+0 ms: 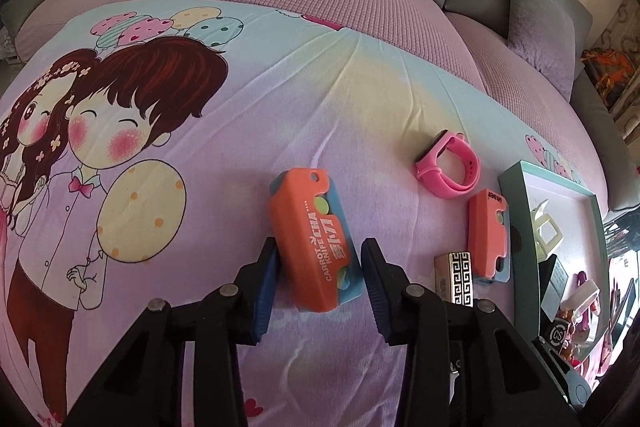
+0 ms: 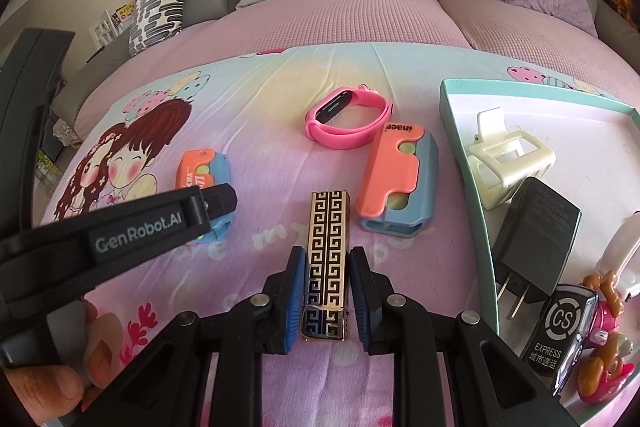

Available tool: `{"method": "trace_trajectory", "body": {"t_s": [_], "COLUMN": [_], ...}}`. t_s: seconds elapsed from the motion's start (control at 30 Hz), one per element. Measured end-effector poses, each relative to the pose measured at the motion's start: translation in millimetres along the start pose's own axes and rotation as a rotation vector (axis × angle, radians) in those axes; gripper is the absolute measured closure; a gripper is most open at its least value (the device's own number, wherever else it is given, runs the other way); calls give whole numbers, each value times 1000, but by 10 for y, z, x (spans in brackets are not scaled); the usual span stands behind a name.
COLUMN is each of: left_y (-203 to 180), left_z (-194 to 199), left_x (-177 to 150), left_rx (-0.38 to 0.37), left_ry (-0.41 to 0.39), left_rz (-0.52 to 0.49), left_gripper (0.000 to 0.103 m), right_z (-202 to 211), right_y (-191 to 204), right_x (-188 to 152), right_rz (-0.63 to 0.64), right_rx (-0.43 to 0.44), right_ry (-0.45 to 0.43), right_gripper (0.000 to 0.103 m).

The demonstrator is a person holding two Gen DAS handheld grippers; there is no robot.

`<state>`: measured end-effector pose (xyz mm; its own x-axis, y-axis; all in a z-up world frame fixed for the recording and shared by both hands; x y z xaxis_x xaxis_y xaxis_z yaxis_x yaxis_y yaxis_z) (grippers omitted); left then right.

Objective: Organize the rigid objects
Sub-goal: 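Grasp the orange-blue carrot knife with the left tool while the right tool holds the case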

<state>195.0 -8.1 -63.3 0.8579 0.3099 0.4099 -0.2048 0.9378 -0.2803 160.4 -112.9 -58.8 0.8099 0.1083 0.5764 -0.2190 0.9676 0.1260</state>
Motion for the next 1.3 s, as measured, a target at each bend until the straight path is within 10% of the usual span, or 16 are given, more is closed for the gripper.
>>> {"method": "trace_trajectory", "body": {"t_s": [1.0, 1.13, 1.3], "left_y": [-93, -86, 43], "left_z": [88, 55, 115], "left_x": [-208, -239, -203], "left_rx": [-65, -50, 35], "left_ry": [50, 67, 54], "left_rz": [-10, -14, -19], "left_gripper": [78, 76, 48], "right_z": [253, 240, 233], "right_y": [-82, -99, -102], "right_x": [62, 50, 47], "right_rz": [-32, -31, -31], "right_rx": [13, 7, 9], "right_ry": [-55, -48, -45], "right_gripper": [79, 79, 79]}}
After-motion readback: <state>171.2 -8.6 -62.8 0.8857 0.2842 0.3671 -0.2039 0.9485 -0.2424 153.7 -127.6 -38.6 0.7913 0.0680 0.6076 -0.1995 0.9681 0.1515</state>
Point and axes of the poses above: each gripper's, at about its wrist camera, not at the fingertips, and z roughly against the way its jaws point, y to its left, x to its top, the point moved 10 cm from there along -z, roughly the way its jaws point, and after that the axes turned 6 degrees about z, right-handed, at the moved point
